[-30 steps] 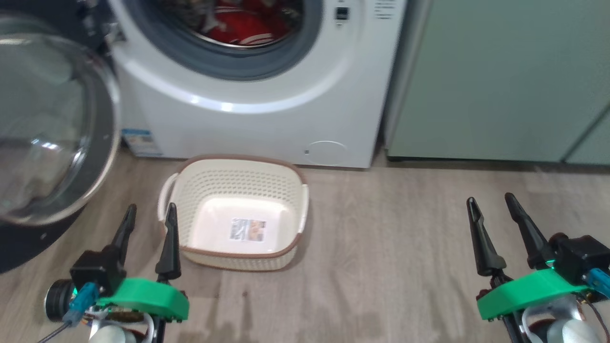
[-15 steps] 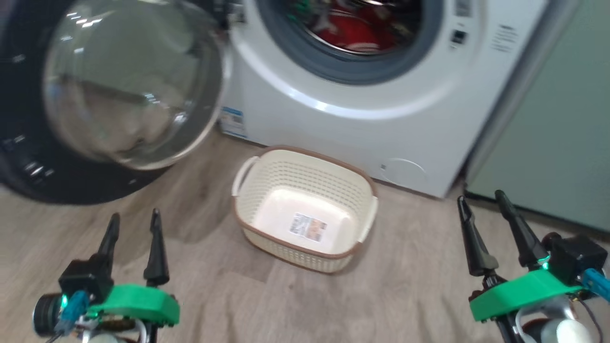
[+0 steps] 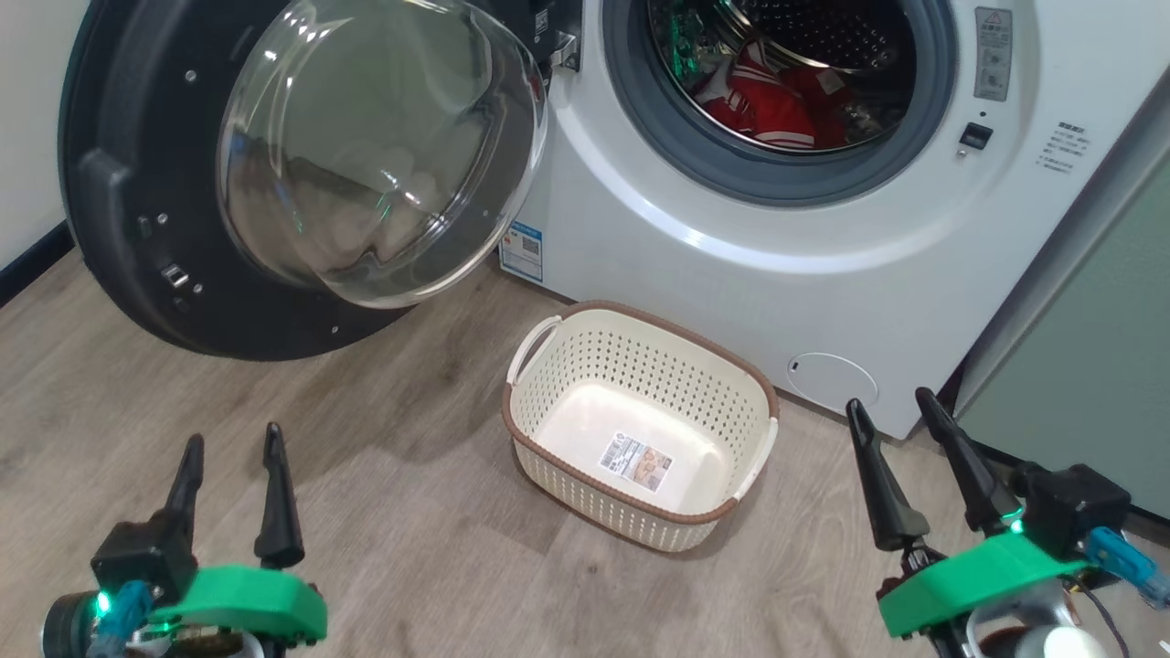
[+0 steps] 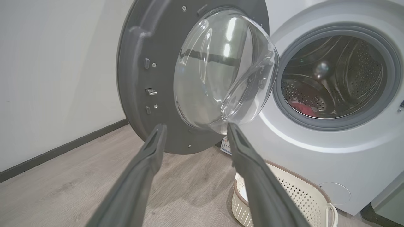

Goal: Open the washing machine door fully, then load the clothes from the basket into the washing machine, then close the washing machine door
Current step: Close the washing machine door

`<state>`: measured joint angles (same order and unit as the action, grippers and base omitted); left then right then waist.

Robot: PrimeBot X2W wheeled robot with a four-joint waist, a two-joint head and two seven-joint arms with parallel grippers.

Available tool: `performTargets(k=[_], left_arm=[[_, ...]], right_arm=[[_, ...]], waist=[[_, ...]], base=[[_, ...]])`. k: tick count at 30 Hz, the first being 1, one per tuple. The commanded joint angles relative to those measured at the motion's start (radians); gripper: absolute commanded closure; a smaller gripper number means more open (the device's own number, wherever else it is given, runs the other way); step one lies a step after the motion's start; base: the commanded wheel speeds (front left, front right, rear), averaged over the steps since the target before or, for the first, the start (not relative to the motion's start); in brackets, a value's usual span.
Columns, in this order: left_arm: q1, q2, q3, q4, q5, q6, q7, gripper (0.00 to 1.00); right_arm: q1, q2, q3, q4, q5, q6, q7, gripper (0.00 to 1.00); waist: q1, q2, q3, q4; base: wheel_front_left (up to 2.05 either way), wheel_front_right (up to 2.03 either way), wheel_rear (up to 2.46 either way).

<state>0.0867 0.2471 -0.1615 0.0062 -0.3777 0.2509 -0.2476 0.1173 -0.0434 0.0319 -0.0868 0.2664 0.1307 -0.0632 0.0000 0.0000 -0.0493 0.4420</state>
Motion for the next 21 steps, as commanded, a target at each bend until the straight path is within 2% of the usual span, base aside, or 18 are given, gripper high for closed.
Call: performTargets(k=[1, 13, 14, 15, 21], left_arm=[[-0.037, 0.017, 0.039, -0.039, -0.002, 0.007, -0.003, 0.00], [-0.040, 0.020, 0.039, -0.041, -0.012, 0.015, 0.001, 0.00], [-0.040, 0.020, 0.038, -0.041, -0.012, 0.014, 0.002, 0.53], [-0.040, 0.022, 0.035, -0.040, -0.012, 0.013, 0.006, 1.00], [-0.050, 0.015, 0.049, -0.067, -0.045, -0.006, 0.001, 1.00]], right_arm=[[-0.025, -0.007, 0.022, -0.029, 0.005, 0.000, -0.010, 0.00], [-0.030, -0.007, 0.033, -0.014, 0.004, 0.000, -0.015, 0.00], [-0.030, -0.007, 0.032, -0.014, 0.005, 0.000, -0.015, 0.00], [-0.030, -0.007, 0.032, -0.013, 0.005, 0.000, -0.015, 0.00], [-0.032, -0.007, 0.027, -0.014, 0.006, 0.000, -0.018, 0.00]], waist=[[0.0000, 0.0000, 0.001, 0.001], [0.0000, 0.0000, 0.007, 0.006], [0.0000, 0.0000, 0.007, 0.007], [0.0000, 0.0000, 0.007, 0.007], [0.0000, 0.0000, 0.011, 0.015]], base=[[0.00, 0.00, 0.00], [0.00, 0.00, 0.00], [0.00, 0.00, 0.00], [0.00, 0.00, 0.00], [0.00, 0.00, 0.00]])
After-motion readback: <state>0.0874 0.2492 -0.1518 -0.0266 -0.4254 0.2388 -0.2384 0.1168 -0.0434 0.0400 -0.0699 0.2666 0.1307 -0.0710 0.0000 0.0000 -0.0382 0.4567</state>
